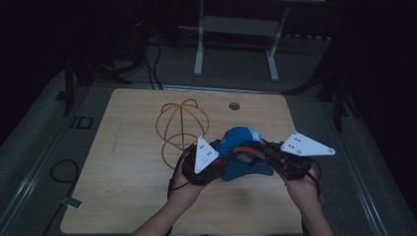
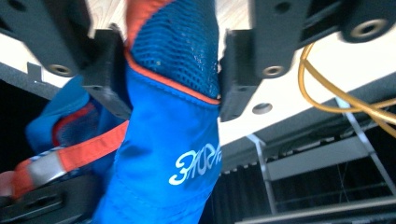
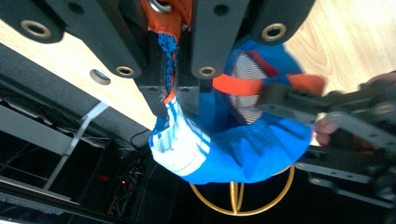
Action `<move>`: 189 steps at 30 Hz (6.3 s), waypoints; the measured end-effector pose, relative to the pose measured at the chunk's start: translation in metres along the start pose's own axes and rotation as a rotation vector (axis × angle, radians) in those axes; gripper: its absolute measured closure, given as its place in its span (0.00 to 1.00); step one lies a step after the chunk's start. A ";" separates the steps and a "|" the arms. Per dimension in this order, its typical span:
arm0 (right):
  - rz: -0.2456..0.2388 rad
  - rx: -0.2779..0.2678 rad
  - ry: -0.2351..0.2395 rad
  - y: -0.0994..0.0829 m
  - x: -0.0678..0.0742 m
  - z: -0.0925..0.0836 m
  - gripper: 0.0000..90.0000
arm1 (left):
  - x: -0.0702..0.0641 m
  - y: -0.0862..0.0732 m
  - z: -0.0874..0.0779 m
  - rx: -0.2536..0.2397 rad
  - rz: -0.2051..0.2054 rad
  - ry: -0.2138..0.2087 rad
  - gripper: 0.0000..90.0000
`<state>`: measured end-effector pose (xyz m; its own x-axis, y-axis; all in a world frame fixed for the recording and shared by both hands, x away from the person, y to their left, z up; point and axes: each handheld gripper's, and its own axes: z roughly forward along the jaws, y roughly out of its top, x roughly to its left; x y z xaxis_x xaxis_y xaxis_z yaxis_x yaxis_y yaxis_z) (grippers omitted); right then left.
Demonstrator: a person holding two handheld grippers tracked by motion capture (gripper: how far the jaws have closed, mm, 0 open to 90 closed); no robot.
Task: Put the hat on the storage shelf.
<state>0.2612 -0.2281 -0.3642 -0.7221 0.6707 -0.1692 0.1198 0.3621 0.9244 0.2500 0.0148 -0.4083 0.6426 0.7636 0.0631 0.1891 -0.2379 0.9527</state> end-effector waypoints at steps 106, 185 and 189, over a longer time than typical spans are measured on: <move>-0.070 -0.134 0.115 0.005 0.041 -0.042 1.00 | 0.048 0.029 -0.053 -0.187 0.128 -0.514 0.73; -0.139 0.126 0.093 0.120 0.036 0.189 1.00 | 0.093 -0.175 -0.122 -0.023 -0.108 0.086 0.01; -0.128 0.142 0.108 0.112 0.030 0.190 1.00 | 0.093 -0.175 -0.122 -0.025 -0.116 0.082 0.01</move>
<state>0.3822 -0.0442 -0.3310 -0.8057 0.5428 -0.2371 0.1115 0.5321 0.8393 0.1866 0.2008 -0.5334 0.5547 0.8317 -0.0251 0.2397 -0.1308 0.9620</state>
